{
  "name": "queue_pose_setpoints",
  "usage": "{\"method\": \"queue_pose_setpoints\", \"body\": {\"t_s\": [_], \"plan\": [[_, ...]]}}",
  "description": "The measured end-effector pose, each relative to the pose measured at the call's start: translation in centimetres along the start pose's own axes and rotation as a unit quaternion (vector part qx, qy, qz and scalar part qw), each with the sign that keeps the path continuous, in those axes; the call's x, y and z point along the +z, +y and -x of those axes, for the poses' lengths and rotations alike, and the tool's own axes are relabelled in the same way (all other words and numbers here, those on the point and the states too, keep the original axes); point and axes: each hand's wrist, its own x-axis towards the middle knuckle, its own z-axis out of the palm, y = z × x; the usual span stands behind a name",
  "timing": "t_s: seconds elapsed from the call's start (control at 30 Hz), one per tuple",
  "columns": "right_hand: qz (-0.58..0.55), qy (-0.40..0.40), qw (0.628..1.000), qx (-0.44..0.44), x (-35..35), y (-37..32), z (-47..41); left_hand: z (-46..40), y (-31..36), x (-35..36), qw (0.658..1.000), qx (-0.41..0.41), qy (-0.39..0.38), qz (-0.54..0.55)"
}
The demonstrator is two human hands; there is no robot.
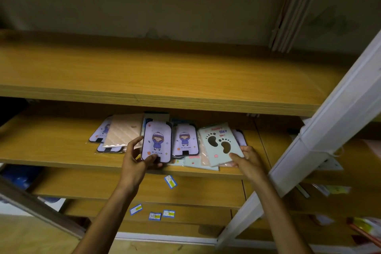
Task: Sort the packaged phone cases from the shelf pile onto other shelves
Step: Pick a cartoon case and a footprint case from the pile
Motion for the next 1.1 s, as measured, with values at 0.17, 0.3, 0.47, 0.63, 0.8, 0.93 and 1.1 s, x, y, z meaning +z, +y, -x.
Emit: {"method": "queue_pose_setpoints", "body": {"t_s": [0.17,0.3,0.47,0.63,0.8,0.93,1.1], "plan": [[-0.131,-0.017,0.991,0.019,-0.7,0.2,0.7,0.9,0.4,-0.1,1.000,0.017,0.002,-0.018],[-0.174,-0.025,0.984,-0.017,-0.8,0.5,1.9,2.0,1.4,0.0,1.000,0.022,-0.019,-0.007],[-0.207,0.008,0.976,-0.062,-1.1,0.1,4.8,3.8,2.3,0.5,0.998,0.028,-0.053,0.005],[-0.233,0.044,0.968,-0.084,-1.8,0.4,8.8,5.3,2.9,1.5,0.994,0.030,-0.104,0.018],[-0.235,0.086,0.963,-0.099,-3.2,1.8,14.8,7.2,2.6,2.1,0.984,0.017,-0.176,0.010],[-0.219,0.144,0.961,-0.092,-4.9,3.7,19.3,9.3,1.6,2.9,0.974,-0.001,-0.227,0.017],[-0.241,0.213,0.943,-0.092,-8.4,6.5,24.2,12.2,0.0,6.0,0.957,-0.021,-0.291,0.008]]}}
